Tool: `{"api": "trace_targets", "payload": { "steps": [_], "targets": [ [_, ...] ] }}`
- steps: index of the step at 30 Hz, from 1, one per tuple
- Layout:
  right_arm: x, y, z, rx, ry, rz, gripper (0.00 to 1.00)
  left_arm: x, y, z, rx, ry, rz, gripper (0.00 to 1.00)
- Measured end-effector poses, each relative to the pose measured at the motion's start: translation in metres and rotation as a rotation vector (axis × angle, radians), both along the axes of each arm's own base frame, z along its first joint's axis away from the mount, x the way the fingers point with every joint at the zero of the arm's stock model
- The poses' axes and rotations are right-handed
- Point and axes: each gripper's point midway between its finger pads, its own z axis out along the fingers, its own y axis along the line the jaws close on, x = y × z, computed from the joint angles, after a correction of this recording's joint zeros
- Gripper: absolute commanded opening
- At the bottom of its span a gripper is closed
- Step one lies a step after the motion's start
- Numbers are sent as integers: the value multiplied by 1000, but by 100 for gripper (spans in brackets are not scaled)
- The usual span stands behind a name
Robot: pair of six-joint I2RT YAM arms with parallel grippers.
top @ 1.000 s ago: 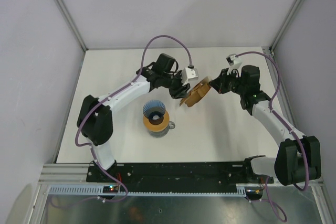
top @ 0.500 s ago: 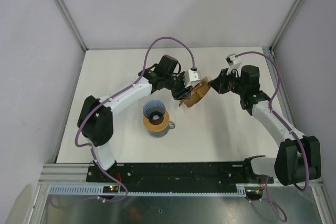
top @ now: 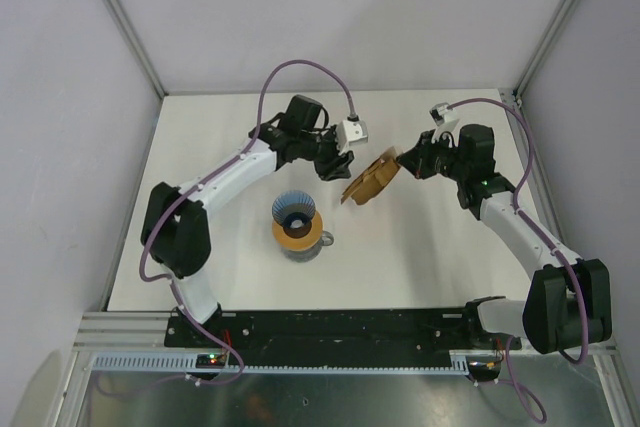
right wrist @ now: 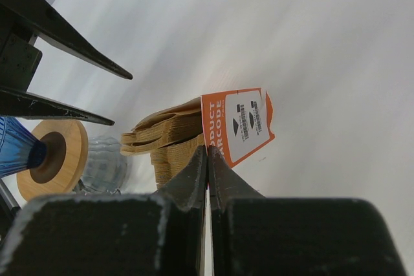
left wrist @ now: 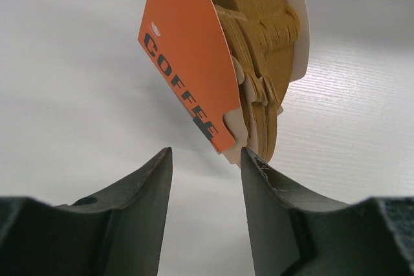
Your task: Place the coffee filter in the dripper
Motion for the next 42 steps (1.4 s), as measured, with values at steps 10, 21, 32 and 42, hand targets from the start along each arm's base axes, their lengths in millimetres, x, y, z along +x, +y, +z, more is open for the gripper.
{"api": "trace_targets", "payload": {
  "steps": [10,21,32,42],
  "targets": [
    [0,-1,0,0,0,-1,0,1,-7,-11,12,14,-10,57],
    [0,-1,0,0,-1,-1,0,-16,-24,-13,-8,42,-70,54],
    [0,0,1,2,-4,2,0,-15,-26,-31,22,61,-73,50],
    [0,0,1,4,-4,5,0,-15,-21,-6,-5,24,-64,56]
  ]
}}
